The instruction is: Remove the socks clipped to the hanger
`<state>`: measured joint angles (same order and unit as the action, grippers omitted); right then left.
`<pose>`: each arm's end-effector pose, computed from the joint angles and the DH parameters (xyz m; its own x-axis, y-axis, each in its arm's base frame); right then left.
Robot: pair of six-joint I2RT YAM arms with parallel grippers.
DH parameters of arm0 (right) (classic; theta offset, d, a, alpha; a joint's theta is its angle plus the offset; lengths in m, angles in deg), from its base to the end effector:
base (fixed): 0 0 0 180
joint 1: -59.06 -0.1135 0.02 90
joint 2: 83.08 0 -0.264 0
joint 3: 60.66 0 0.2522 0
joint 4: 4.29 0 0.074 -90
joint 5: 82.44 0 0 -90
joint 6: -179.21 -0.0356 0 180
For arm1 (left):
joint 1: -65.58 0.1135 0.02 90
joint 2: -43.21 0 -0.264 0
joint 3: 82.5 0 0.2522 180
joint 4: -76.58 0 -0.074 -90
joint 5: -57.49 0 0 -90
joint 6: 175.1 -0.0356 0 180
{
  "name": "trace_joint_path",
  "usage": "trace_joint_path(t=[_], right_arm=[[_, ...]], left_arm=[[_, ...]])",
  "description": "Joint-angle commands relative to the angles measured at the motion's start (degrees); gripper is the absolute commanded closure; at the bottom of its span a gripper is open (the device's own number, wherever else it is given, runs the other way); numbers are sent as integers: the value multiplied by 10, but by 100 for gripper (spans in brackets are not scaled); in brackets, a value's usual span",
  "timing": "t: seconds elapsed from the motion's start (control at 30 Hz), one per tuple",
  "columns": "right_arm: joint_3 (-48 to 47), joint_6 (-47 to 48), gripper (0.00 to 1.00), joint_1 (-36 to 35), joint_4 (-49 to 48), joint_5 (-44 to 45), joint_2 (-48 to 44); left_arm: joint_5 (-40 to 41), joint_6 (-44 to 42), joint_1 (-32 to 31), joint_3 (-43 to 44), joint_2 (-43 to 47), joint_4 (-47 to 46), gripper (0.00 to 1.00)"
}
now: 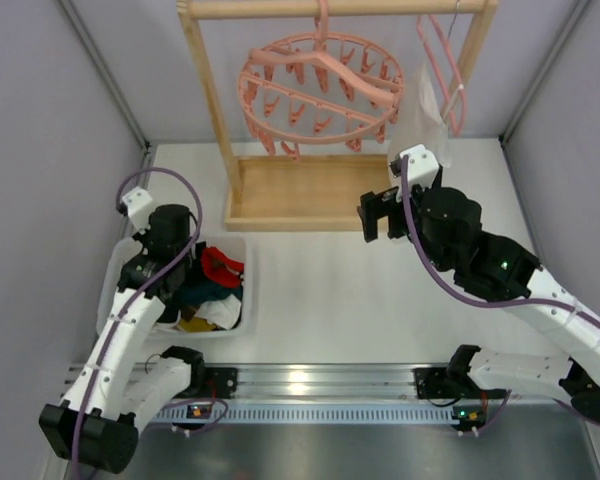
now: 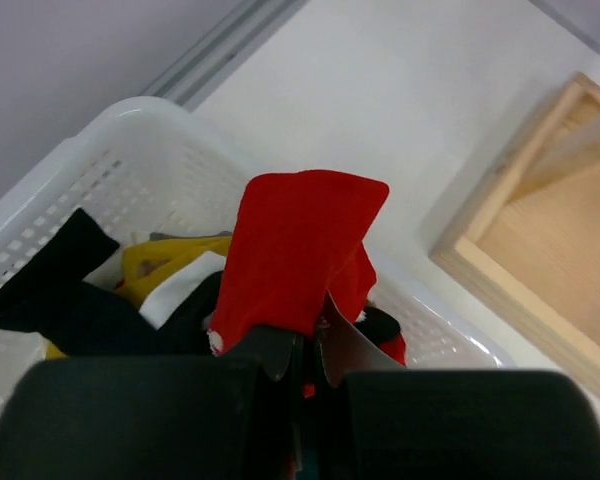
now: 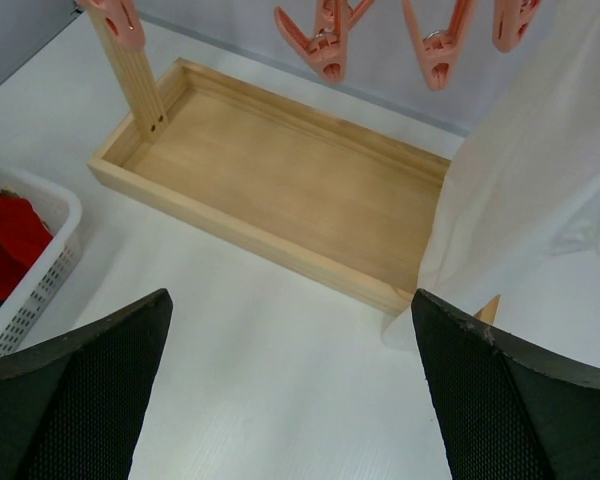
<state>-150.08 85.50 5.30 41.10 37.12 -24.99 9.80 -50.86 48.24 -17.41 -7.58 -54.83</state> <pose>0.1310 0.1491 0.4432 -0.1704 -0.1373 -0.9758 -0.4085 0.9110 -0.0568 0.1793 -0.0309 0.3238 -0.2699 -0.3516 -0.8964 -0.5592 0.8151 -0.1514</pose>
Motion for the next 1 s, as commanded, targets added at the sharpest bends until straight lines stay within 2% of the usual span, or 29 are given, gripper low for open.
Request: trace_joint_path(t=[0.0,0.03,0.13,0.23,0.3,0.53,0.77,0.87,0.97], right_arm=[[9,-12,1,6,-37,-20,-9],[12,-14,1,6,-39,-22,-11],[29,-15,1,6,-49,-29,-19],[43,-15,1,5,-54,-32,-26],[51,-15,0,6,-56,-35,-29],[82,-17,1,6,-67,-40,-37],[102,-21,1,6,-69,-42,-44],[108,-24,1,6,-70,-42,-50],[111,-24,1,6,-69,-42,-53]], left_arm=[[-70,60,80,18,7,23,100],[-82,85,113,11,7,23,100],[-80,122,159,-25,7,19,100],[-71,160,170,-61,-1,16,100],[-72,193,200,-91,-5,15,100],[-64,259,221,-180,-13,-24,100],[-84,247,225,-182,-63,-51,100],[-86,239,226,-182,-36,-50,92],[-85,219,226,-178,21,-49,73]])
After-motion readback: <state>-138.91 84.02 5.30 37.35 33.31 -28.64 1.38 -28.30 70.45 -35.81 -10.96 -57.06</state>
